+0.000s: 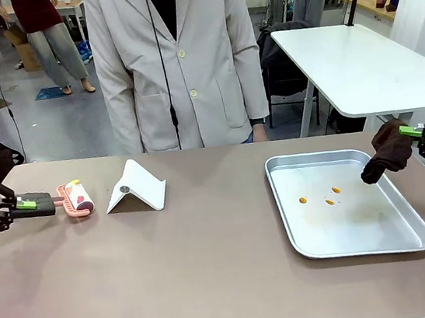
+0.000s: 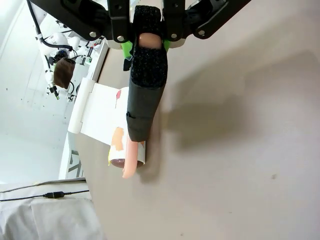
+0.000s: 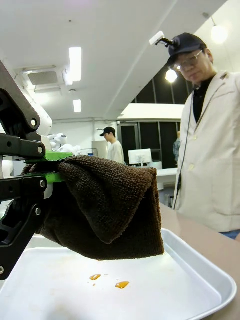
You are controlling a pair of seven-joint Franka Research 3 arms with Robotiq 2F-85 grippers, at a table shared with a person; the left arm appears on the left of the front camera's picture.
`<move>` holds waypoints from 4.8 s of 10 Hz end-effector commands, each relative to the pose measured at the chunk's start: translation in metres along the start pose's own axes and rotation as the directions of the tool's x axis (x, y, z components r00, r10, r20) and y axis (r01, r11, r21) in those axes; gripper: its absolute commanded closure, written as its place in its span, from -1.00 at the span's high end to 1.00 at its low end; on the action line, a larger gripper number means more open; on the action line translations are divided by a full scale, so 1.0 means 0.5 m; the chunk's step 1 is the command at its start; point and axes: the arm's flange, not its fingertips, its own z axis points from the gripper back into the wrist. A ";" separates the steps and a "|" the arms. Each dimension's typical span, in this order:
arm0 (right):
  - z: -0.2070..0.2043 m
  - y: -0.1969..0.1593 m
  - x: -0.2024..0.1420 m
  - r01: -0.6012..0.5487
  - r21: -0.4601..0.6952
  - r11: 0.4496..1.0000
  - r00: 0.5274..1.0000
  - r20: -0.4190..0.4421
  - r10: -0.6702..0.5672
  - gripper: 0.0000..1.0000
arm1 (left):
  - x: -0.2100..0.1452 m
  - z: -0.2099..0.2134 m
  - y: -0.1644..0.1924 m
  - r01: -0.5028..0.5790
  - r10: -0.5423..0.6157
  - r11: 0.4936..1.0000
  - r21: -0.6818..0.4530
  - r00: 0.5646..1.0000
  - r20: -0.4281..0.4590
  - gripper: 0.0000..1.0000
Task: Clean the surface of the table.
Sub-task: If a person points to the right, clean the right side of the table with your right hand, and if they point to the left, clean the left side with your left hand, then clean the area not pointed to by the person.
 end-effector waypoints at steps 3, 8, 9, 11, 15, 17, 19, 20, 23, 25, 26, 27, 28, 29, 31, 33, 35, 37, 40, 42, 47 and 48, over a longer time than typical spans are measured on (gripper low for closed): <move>-0.005 0.011 0.002 0.006 0.022 1.000 1.000 0.009 -0.006 -1.00 | 0.002 0.010 -0.006 0.037 -0.037 0.997 -0.074 0.999 0.001 -0.59; -0.005 0.011 0.002 0.006 0.022 1.000 1.000 0.009 -0.006 -1.00 | -0.144 0.217 -0.081 0.298 -0.328 0.822 -0.484 0.944 0.025 -0.59; -0.005 0.011 0.002 0.006 0.022 1.000 1.000 0.009 -0.006 -1.00 | -0.168 0.244 -0.064 0.273 -0.331 0.837 -0.475 0.943 -0.040 -0.59; -0.005 0.011 0.002 0.006 0.022 1.000 1.000 0.009 -0.006 -1.00 | -0.233 0.295 -0.002 0.211 -0.344 0.858 -0.467 0.913 -0.218 -0.59; -0.005 0.011 0.002 0.006 0.022 1.000 1.000 0.009 -0.006 -1.00 | -0.303 0.339 0.088 0.166 -0.314 0.885 -0.435 0.903 -0.294 -0.59; -0.005 0.011 0.002 0.006 0.022 1.000 1.000 0.009 -0.006 -1.00 | -0.314 0.334 0.093 0.125 -0.286 0.893 -0.433 0.899 -0.331 -0.59; -0.005 0.011 0.002 0.006 0.022 1.000 1.000 0.009 -0.006 -1.00 | -0.314 0.334 0.093 0.125 -0.286 0.893 -0.433 0.899 -0.331 -0.59; -0.005 0.011 0.002 0.006 0.022 1.000 1.000 0.009 -0.006 -1.00 | -0.314 0.334 0.093 0.125 -0.286 0.893 -0.433 0.899 -0.331 -0.59; -0.005 0.011 0.002 0.006 0.022 1.000 1.000 0.009 -0.006 -1.00 | -0.314 0.334 0.093 0.125 -0.286 0.893 -0.433 0.899 -0.331 -0.59; -0.005 0.011 0.002 0.006 0.022 1.000 1.000 0.009 -0.006 -1.00 | -0.314 0.334 0.093 0.125 -0.286 0.893 -0.433 0.899 -0.331 -0.59; -0.005 0.011 0.002 0.006 0.022 1.000 1.000 0.009 -0.006 -1.00 | -0.314 0.334 0.093 0.125 -0.286 0.893 -0.433 0.899 -0.331 -0.59; -0.005 0.011 0.002 0.006 0.022 1.000 1.000 0.009 -0.006 -1.00 | -0.314 0.334 0.093 0.125 -0.286 0.893 -0.433 0.899 -0.331 -0.59; -0.005 0.011 0.002 0.006 0.022 1.000 1.000 0.009 -0.006 -1.00 | -0.314 0.334 0.093 0.125 -0.286 0.893 -0.433 0.899 -0.331 -0.59; -0.005 0.011 0.002 0.006 0.022 1.000 1.000 0.009 -0.006 -1.00 | -0.314 0.334 0.093 0.125 -0.286 0.893 -0.433 0.899 -0.331 -0.59; -0.001 0.000 0.000 0.000 0.000 1.000 1.000 -0.001 0.000 -0.81 | -0.314 0.334 0.093 0.125 -0.286 0.893 -0.433 0.899 -0.331 -0.59; -0.048 0.042 -0.010 -0.104 -0.126 0.987 0.981 -0.174 0.081 -0.81 | -0.314 0.334 0.093 0.125 -0.286 0.893 -0.433 0.899 -0.331 -0.59; -0.100 0.079 -0.013 -0.258 -0.330 0.908 0.939 -0.307 0.156 -0.81 | -0.314 0.334 0.093 0.125 -0.286 0.893 -0.433 0.899 -0.331 -0.59; -0.156 0.093 -0.014 -0.418 -0.563 0.713 0.900 -0.365 0.239 -0.81 | -0.314 0.334 0.093 0.125 -0.286 0.893 -0.433 0.899 -0.331 -0.59; -0.214 0.103 0.017 -0.525 -0.744 0.414 0.849 -0.425 0.312 -0.81 | -0.314 0.334 0.093 0.125 -0.286 0.893 -0.433 0.899 -0.331 -0.59; -0.244 0.092 0.039 -0.560 -0.746 0.360 0.828 -0.491 0.272 -0.81 | -0.314 0.334 0.093 0.125 -0.286 0.893 -0.433 0.899 -0.331 -0.59; -0.318 -0.025 0.067 -0.491 -0.732 0.472 0.870 -0.439 0.225 -0.81 | -0.314 0.334 0.093 0.125 -0.286 0.893 -0.433 0.899 -0.331 -0.59; -0.333 -0.043 0.064 -0.483 -0.726 0.489 0.874 -0.437 0.214 -0.81 | -0.314 0.334 0.093 0.125 -0.286 0.893 -0.433 0.899 -0.331 -0.59</move>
